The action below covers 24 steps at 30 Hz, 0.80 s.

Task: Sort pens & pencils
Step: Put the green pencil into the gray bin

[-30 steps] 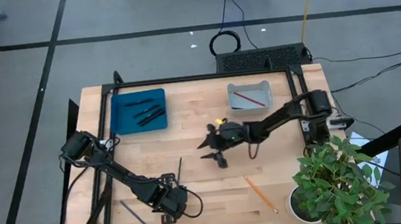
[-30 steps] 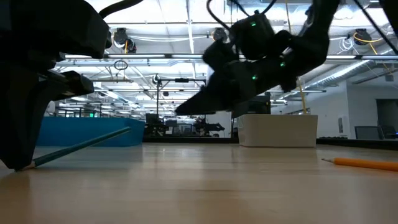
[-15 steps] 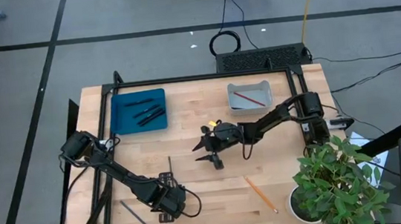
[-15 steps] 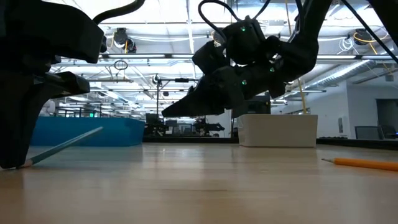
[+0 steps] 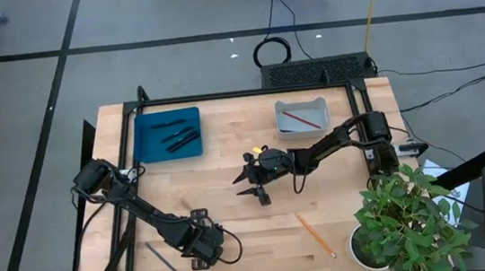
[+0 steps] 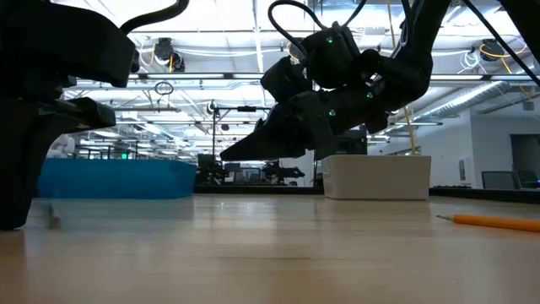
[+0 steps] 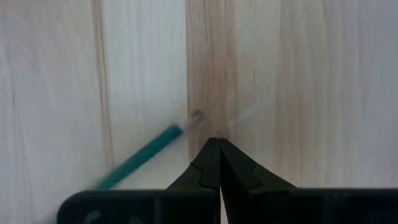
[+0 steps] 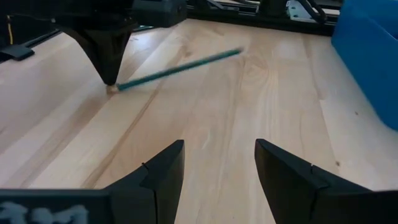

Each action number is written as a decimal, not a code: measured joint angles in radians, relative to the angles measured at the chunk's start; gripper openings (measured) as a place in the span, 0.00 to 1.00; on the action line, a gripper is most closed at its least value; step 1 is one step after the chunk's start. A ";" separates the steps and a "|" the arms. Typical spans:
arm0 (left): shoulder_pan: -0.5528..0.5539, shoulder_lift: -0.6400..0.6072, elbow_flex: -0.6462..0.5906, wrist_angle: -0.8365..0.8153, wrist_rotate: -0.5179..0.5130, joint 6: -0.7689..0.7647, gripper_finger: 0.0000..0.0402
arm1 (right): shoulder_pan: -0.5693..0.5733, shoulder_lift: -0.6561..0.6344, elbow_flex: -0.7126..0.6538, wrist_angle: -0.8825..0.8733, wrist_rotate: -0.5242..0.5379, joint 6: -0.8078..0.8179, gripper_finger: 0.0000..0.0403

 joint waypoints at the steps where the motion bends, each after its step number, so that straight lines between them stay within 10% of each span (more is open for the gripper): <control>1: -0.001 0.000 0.000 -0.001 0.000 -0.006 0.00 | 0.000 0.000 0.000 0.000 0.000 0.000 0.46; 24: 0.004 -0.072 -0.003 0.028 0.038 0.095 0.00 | 0.000 0.000 -0.001 -0.001 -0.001 0.001 0.46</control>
